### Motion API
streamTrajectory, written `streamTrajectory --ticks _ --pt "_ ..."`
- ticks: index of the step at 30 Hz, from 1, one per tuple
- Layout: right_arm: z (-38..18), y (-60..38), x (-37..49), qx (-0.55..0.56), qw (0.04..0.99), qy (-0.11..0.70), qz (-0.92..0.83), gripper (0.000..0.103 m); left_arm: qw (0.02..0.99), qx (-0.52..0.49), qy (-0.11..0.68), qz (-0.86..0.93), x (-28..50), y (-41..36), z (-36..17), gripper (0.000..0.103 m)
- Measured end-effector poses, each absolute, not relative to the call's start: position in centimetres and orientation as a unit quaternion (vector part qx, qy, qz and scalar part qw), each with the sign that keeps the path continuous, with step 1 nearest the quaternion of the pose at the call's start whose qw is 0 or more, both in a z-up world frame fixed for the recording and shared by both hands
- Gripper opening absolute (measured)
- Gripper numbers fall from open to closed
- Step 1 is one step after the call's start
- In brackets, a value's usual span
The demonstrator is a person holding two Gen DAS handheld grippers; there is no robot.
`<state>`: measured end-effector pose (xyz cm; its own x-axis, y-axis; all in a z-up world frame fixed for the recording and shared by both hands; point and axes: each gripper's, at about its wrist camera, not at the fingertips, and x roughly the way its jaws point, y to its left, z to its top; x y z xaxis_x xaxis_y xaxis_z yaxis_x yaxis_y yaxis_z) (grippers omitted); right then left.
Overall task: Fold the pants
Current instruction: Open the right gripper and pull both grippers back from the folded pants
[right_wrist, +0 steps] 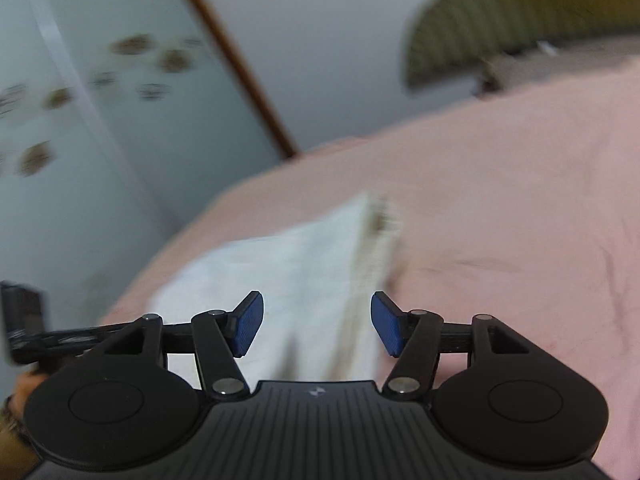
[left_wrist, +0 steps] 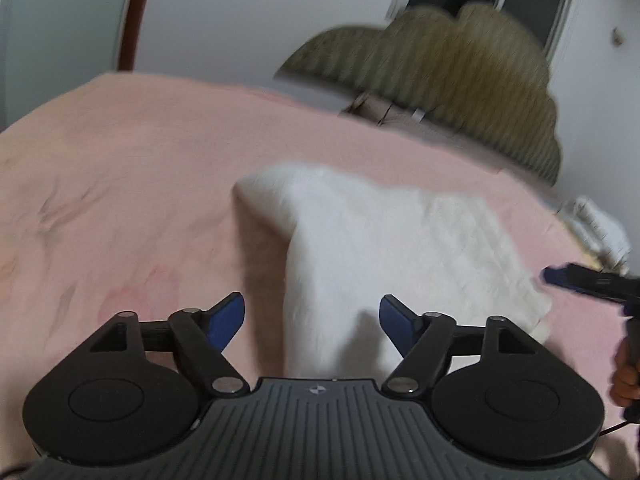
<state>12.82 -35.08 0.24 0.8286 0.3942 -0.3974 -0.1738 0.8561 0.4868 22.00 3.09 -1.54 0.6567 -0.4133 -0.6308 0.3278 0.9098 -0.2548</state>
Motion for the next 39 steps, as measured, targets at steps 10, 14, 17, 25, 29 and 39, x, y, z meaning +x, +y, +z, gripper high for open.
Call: streamTrajectory --ticks 10,14,17,25,29,39 --pt "0.2 -29.2 9.9 0.173 0.934 0.309 0.056 0.083 0.903 -0.088 0.368 -0.205 15.9 2.9 1.2 0.084" --pt "0.8 -26.8 6.9 0.175 0.934 0.305 0.067 0.085 0.899 -0.078 0.374 -0.215 12.3 1.3 0.6 0.084" --pt "1.4 -24.6 4.8 0.138 0.941 0.305 0.052 0.085 0.911 -0.071 0.358 -0.193 9.9 0.6 -0.1 0.087" --pt "0.9 -21.5 1.9 0.109 0.945 0.308 0.024 0.094 0.928 -0.067 0.339 -0.138 7.2 -0.1 -1.6 0.090" --pt "0.2 -20.0 0.8 0.070 0.947 0.314 0.010 0.094 0.933 -0.045 0.331 -0.132 6.8 -0.6 -1.9 0.094" --pt "-0.5 -19.0 0.3 0.062 0.949 0.309 0.006 0.095 0.938 0.007 0.328 -0.111 6.6 -1.7 -3.0 0.097"
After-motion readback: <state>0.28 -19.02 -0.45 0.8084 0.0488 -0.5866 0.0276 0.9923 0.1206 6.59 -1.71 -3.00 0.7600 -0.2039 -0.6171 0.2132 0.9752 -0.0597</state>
